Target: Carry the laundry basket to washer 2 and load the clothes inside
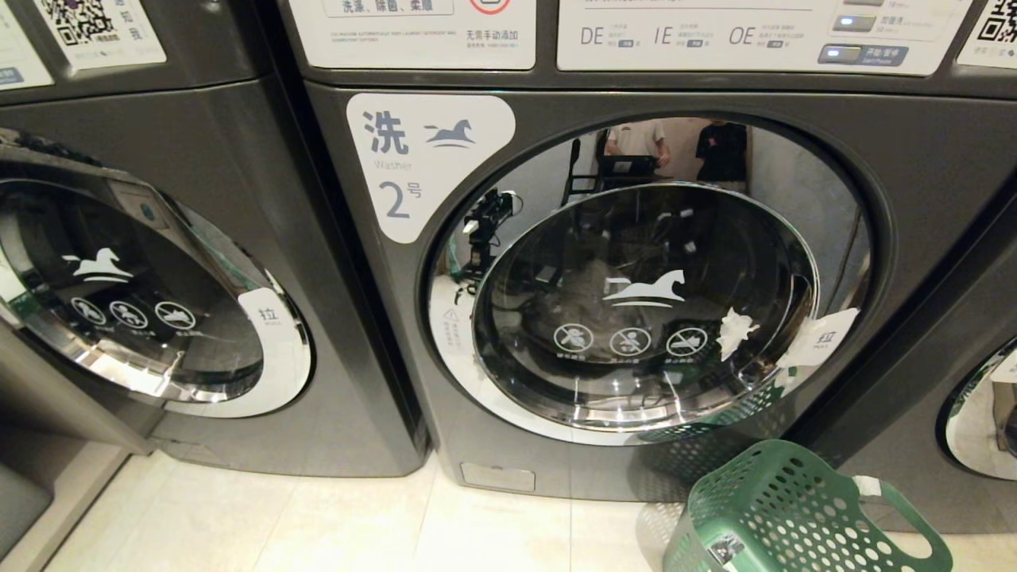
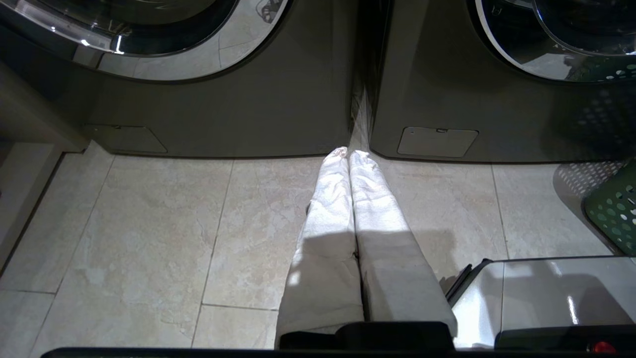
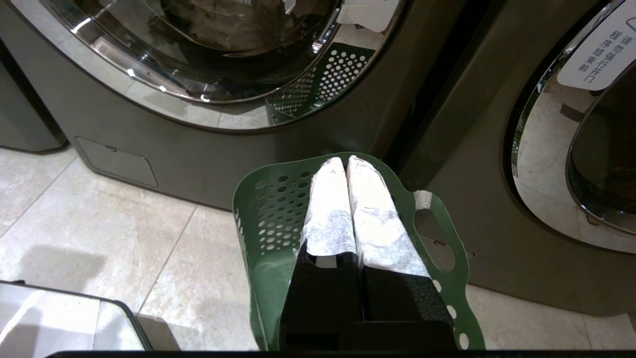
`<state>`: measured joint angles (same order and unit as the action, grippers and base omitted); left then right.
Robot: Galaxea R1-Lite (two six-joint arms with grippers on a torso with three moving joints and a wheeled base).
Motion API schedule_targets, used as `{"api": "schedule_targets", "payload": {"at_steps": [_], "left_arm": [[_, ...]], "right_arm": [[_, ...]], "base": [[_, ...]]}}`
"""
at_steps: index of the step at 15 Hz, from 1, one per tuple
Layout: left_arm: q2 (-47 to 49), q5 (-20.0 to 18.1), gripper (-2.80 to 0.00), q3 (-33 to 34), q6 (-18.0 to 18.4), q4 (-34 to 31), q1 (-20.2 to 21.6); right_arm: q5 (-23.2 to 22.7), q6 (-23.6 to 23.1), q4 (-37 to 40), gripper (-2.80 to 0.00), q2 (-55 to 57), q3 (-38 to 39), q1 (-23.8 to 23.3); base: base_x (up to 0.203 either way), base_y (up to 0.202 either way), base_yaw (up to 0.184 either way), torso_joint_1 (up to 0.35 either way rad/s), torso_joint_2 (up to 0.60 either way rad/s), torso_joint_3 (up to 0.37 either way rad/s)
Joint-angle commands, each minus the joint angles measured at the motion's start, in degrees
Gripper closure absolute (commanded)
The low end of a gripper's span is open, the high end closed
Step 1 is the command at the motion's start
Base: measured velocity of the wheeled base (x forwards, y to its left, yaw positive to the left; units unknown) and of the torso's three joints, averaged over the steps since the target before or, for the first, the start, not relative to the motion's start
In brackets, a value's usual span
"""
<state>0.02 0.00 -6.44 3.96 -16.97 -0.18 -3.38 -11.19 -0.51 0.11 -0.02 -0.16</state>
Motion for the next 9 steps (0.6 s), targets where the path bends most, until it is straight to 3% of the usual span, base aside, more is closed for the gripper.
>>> {"api": "schedule_targets", "payload": {"at_steps": [1, 9], "left_arm": [[-0.11, 0.00, 0.00, 0.02, 0.00, -0.08, 0.01], [-0.11, 0.00, 0.00, 0.02, 0.00, -0.08, 0.01]], "right_arm": [[-0.03, 0.05, 0.16, 0.00, -0.11, 0.10, -0.02], [1.36, 1.61, 0.11, 0.00, -0.11, 0.11, -0.02]], "base": [[0.000, 0.000, 0.000, 0.000, 0.00, 0.000], [0.000, 0.000, 0.000, 0.000, 0.00, 0.000]]}}
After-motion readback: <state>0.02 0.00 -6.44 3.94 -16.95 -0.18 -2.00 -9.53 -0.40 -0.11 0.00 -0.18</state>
